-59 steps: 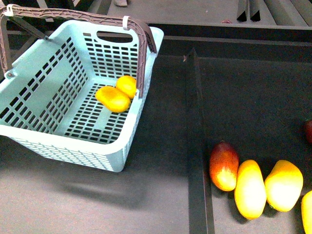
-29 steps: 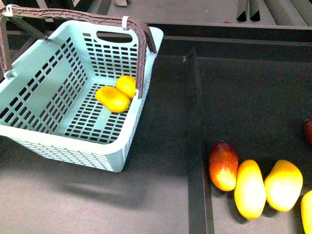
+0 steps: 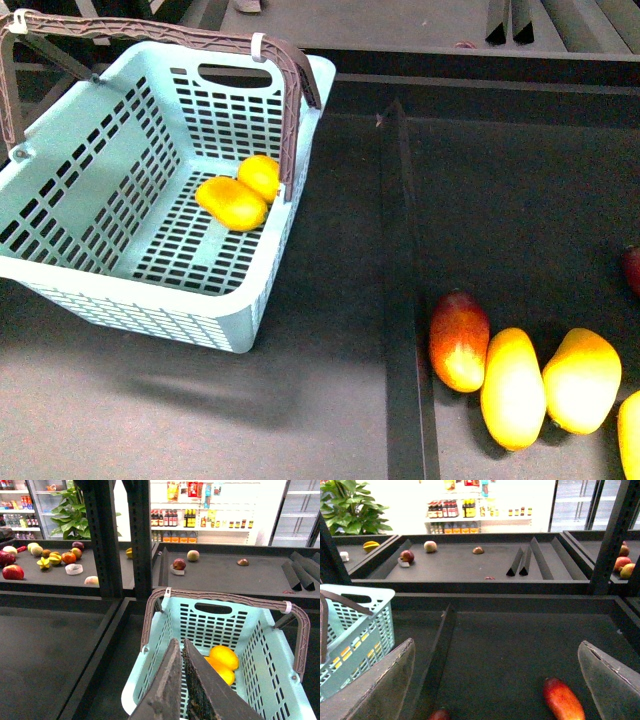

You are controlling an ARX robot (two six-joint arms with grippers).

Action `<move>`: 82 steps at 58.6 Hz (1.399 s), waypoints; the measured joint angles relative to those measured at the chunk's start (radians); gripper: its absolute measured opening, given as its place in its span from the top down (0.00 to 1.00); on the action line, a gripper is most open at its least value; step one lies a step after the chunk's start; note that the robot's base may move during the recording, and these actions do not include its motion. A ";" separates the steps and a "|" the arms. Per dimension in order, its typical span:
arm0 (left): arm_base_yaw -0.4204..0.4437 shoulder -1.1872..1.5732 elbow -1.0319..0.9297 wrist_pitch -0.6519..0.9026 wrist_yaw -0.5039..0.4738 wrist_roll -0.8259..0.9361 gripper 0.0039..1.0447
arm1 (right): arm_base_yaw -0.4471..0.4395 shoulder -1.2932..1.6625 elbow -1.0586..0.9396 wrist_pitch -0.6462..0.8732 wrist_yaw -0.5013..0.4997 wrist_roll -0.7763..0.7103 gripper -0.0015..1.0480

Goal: Pick lemon and mango into basket

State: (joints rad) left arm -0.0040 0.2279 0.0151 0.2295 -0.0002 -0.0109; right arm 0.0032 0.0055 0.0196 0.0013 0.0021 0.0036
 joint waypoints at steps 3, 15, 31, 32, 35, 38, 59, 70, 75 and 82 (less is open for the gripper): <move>0.000 -0.021 0.000 -0.021 0.000 0.000 0.97 | 0.000 0.000 0.000 0.000 0.000 0.000 0.08; 0.000 -0.150 0.000 -0.185 0.000 0.000 0.97 | 0.000 0.000 0.000 0.000 0.000 0.000 0.08; 0.000 -0.222 0.000 -0.228 0.000 0.000 0.97 | 0.000 0.000 0.000 0.000 0.000 0.000 0.08; 0.000 -0.222 0.000 -0.228 0.000 0.000 0.97 | 0.000 0.000 0.000 0.000 0.000 0.000 0.08; 0.000 -0.222 0.000 -0.228 0.000 0.000 0.97 | 0.000 0.000 0.000 0.000 0.000 0.000 0.08; 0.000 -0.222 0.000 -0.228 0.000 0.000 0.97 | 0.000 0.000 0.000 0.000 0.000 0.000 0.08; 0.000 -0.222 0.000 -0.228 0.000 0.000 0.97 | 0.000 0.000 0.000 0.000 0.000 0.000 0.08; 0.000 -0.222 0.000 -0.228 0.000 0.000 0.57 | 0.000 0.000 0.000 0.000 0.000 0.000 0.08; 0.000 -0.222 0.000 -0.228 0.000 0.000 0.42 | 0.000 0.000 0.000 0.000 0.000 0.000 0.08; 0.000 -0.222 0.000 -0.228 0.000 0.000 0.20 | 0.000 0.000 0.000 0.000 0.000 0.000 0.08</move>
State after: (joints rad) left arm -0.0036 0.0063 0.0151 0.0017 -0.0002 -0.0109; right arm 0.0032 0.0055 0.0196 0.0013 0.0021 0.0036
